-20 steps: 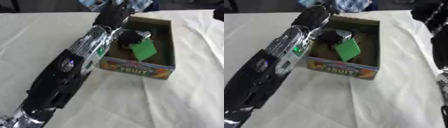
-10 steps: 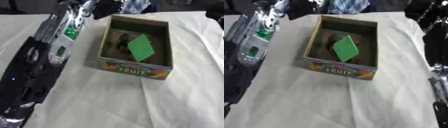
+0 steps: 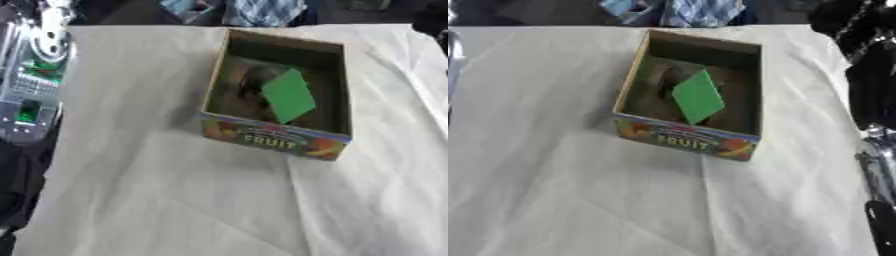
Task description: Pick up objects on the table and place them in the box.
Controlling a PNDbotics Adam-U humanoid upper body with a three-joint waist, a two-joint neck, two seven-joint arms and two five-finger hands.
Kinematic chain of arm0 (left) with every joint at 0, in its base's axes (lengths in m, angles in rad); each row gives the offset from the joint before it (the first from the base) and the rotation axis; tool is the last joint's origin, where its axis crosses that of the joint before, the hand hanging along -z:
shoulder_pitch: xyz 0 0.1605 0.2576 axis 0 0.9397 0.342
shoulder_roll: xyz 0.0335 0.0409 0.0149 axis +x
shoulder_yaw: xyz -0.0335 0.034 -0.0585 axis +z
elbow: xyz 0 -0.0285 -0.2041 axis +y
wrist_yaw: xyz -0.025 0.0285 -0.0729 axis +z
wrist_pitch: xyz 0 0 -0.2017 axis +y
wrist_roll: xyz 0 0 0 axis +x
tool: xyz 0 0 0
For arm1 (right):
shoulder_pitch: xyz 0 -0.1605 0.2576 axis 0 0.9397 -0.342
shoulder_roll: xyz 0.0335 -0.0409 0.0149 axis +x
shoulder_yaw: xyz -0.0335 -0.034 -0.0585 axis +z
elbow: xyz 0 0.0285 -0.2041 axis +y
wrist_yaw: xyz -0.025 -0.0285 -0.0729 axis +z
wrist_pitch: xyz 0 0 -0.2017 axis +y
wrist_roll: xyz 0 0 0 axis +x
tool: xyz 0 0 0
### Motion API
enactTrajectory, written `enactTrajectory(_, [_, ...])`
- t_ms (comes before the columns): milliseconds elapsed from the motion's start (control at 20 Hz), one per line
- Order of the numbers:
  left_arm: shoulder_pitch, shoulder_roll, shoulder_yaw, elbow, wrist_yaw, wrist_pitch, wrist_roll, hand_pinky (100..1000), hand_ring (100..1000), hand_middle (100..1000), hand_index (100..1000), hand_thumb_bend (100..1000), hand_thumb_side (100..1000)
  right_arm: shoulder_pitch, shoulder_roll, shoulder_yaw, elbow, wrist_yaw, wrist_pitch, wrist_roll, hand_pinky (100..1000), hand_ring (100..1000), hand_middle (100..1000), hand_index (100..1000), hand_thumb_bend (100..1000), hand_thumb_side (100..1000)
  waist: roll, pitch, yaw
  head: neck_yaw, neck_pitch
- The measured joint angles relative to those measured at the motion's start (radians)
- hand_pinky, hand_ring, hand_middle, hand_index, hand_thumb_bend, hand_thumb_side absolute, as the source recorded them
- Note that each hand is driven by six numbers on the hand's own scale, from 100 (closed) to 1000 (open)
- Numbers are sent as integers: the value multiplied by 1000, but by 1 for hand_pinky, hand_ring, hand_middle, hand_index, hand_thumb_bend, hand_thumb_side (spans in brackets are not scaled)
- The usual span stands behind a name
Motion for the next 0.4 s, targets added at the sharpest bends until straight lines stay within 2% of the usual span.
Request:
enactTrajectory(200, [83, 40, 38, -89, 55, -8, 55, 556, 763, 1000, 800, 232, 943, 0, -6, 0, 0, 4, -37, -12, 808, 747, 673, 949, 383, 1000, 0, 13, 12, -6, 0])
enactTrajectory(400, [174, 73, 53, -171, 111, -16, 111, 570, 765, 1000, 801, 234, 930, 0, -8, 0, 0, 20, -83, -21, 806, 748, 671, 946, 380, 1000, -2, 24, 19, -12, -1])
